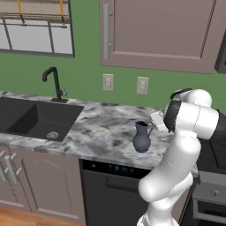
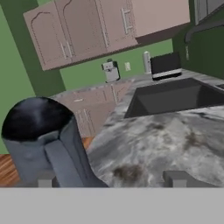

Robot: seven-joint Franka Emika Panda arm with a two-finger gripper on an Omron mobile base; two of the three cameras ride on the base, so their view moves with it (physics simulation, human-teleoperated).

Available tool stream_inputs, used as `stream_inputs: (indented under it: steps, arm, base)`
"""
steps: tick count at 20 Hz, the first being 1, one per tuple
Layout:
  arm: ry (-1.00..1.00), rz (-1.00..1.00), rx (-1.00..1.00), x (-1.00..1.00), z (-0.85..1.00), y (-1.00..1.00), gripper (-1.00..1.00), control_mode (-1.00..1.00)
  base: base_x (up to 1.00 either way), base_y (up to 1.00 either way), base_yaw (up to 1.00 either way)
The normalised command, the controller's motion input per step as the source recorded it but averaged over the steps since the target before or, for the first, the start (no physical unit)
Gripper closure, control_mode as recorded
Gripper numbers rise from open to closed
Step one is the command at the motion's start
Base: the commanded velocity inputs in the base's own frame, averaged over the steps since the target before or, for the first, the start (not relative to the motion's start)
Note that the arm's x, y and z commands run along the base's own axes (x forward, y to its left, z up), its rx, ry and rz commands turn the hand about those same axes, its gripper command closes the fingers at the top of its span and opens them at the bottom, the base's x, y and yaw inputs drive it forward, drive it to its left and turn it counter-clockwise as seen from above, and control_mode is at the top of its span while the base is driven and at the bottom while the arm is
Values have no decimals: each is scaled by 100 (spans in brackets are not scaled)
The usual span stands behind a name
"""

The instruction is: Move the cookie dough ball and hotdog bun from the top shelf to the second highest shelf to make space. Then, place the pitcher from the counter on the cleared top shelf.

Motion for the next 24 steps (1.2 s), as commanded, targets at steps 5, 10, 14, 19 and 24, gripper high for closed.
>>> stream_inputs:
  steps: [5,10,14,19,24]
  arm:
    - [0,2,0,-2,-4,18,100,-100]
    - [0,0,0,-3,0,0,100,-100]
    - [0,0,0,0,0,0,100,-100]
    - [-3,0,0,-32,12,22,100,-100]
    - [-11,-2,-5,-91,68,41,100,-100]
  base:
    - [0,0,0]
    - [0,0,0]
    - [0,0,0]
    - [0,0,0]
    - [0,0,0]
